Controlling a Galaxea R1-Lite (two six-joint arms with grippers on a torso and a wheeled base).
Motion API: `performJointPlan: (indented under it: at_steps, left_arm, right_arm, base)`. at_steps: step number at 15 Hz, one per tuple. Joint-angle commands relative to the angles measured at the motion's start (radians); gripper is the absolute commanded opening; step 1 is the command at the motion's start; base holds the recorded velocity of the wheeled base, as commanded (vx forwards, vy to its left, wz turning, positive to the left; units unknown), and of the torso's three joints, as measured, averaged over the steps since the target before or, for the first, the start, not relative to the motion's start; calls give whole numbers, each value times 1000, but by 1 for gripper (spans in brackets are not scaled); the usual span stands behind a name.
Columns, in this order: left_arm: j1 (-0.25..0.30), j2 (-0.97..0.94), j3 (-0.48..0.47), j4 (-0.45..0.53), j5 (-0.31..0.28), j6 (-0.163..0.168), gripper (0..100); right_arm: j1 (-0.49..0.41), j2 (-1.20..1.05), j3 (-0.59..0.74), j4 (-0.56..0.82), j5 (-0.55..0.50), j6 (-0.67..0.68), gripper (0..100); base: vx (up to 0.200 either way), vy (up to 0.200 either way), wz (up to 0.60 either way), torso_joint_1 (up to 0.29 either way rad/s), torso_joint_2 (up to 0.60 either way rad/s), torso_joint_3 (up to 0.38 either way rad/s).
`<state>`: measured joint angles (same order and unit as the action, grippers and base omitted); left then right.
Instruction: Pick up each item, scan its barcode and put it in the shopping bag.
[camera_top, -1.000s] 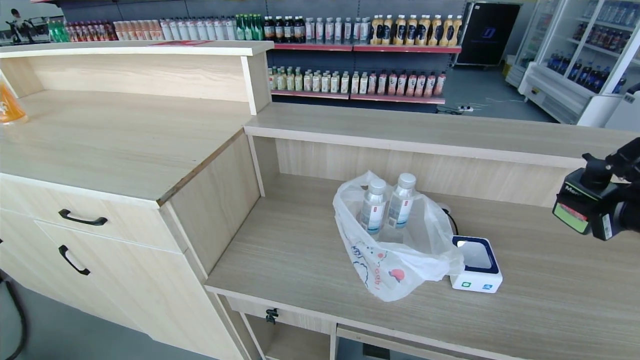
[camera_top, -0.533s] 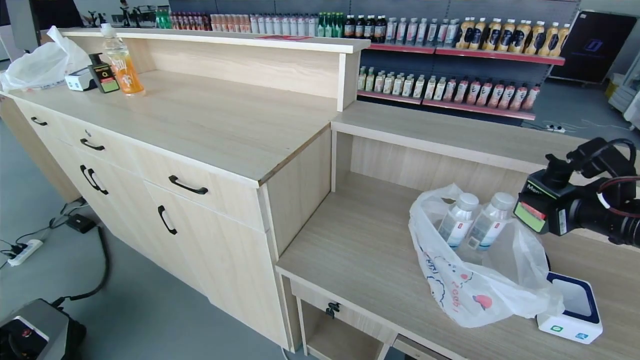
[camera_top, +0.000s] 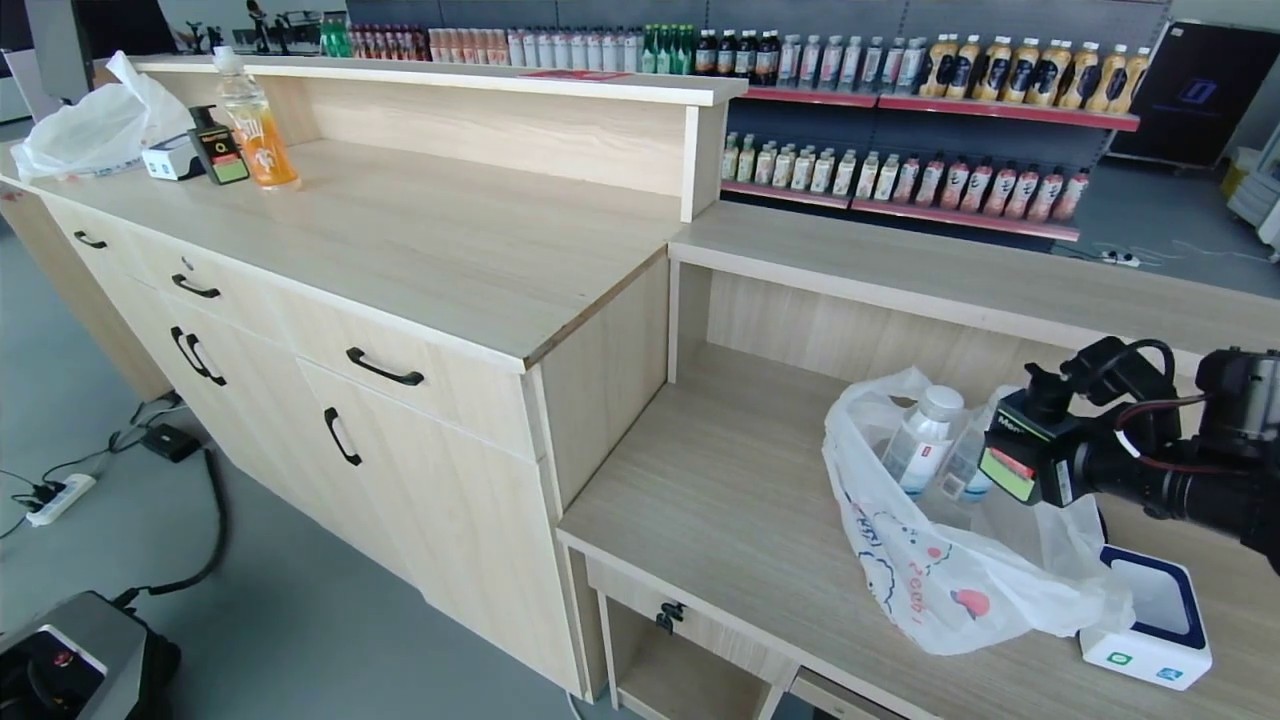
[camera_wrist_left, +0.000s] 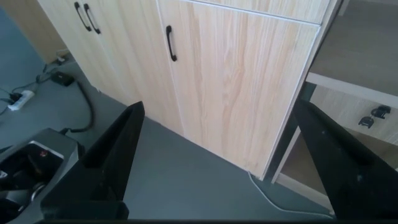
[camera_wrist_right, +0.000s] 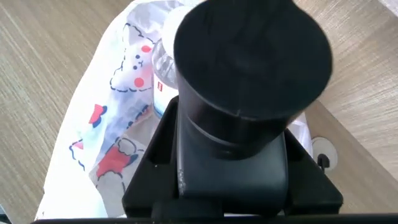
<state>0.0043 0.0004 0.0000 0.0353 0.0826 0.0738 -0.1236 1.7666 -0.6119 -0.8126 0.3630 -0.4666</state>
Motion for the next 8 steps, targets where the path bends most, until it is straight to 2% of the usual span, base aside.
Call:
performJointPlan:
  at_steps: [1,5,8]
  left_arm:
    - [0,0,0,0,0,0,100]
    - [0,0,0,0,0,0,100]
    - [0,0,0,0,0,0,100]
  right_arm:
    - [12,90,0,-23,13,-4,0]
    - [44,182,0,-135,42,-14,0]
    - [44,234,8,-155,42,-53,0]
  base:
    - [0,0,0,0,0,0]
    - [0,0,0,0,0,0]
    - [0,0,0,0,0,0]
